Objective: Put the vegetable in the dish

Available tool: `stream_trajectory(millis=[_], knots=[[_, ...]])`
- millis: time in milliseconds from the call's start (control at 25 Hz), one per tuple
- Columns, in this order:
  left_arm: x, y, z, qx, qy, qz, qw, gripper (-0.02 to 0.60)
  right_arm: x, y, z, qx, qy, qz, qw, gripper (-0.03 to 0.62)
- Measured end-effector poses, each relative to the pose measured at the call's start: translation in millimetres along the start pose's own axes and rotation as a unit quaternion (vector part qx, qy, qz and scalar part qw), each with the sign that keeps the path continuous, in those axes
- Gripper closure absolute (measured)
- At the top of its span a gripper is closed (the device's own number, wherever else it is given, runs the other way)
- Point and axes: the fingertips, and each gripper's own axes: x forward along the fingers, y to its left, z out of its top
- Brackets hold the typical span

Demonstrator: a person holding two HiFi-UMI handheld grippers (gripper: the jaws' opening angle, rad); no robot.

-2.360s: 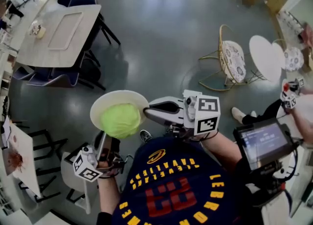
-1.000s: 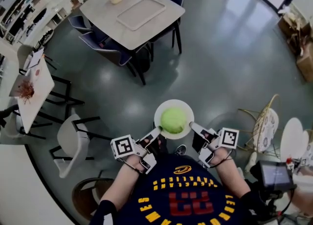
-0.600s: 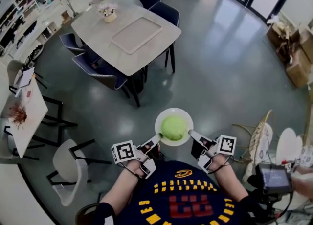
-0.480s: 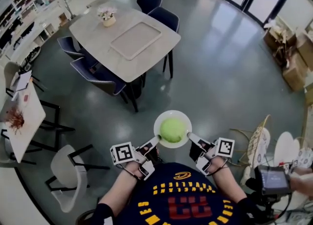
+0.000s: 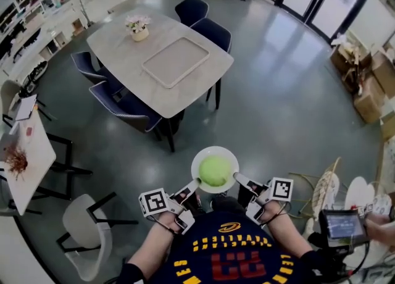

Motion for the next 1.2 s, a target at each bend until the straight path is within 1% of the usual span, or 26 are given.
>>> stream_trajectory(millis=[200, 320, 520, 600, 720, 800, 920, 1000, 1200], knots=[[-0.6, 4.2, 25.5, -0.003, -0.014, 0.008, 0.9999, 0.569, 30.8, 0.6, 9.0, 0.005, 0.018, 0.013, 1.0, 0.579], [6.1, 3.6, 44.1, 0.002, -0.03, 0.009, 0.9995, 0.569, 49.2, -1.7, 25.0, -0.006, 0.031, 0.016, 0.999, 0.579], [27.6, 4.3, 77.8, 0.008, -0.053, 0.014, 0.9985, 0.568, 81.0, 0.0, 60.1, -0.016, 0.052, 0.034, 0.998, 0.579], [43.2, 3.8, 91.8, 0.008, -0.059, 0.019, 0.998, 0.569, 90.5, -3.7, 81.3, -0.021, 0.058, 0.032, 0.998, 0.579], [75.9, 1.3, 113.4, 0.01, -0.067, 0.022, 0.9974, 0.568, 103.1, -8.2, 118.4, -0.008, 0.063, 0.033, 0.997, 0.579], [99.5, 0.0, 125.1, 0.013, -0.071, 0.025, 0.9971, 0.569, 108.6, -9.6, 144.3, -0.004, 0.066, 0.039, 0.997, 0.579], [136.3, -6.8, 142.1, 0.021, -0.076, 0.027, 0.9965, 0.569, 115.6, -8.3, 185.9, -0.012, 0.073, 0.053, 0.996, 0.579], [159.8, -10.8, 152.0, 0.025, -0.081, 0.028, 0.996, 0.568, 119.6, -9.2, 213.1, -0.019, 0.078, 0.061, 0.995, 0.579], [209.3, -12.7, 168.8, 0.027, -0.094, 0.039, 0.9945, 0.568, 123.4, -21.4, 269.1, -0.021, 0.086, 0.061, 0.994, 0.579]])
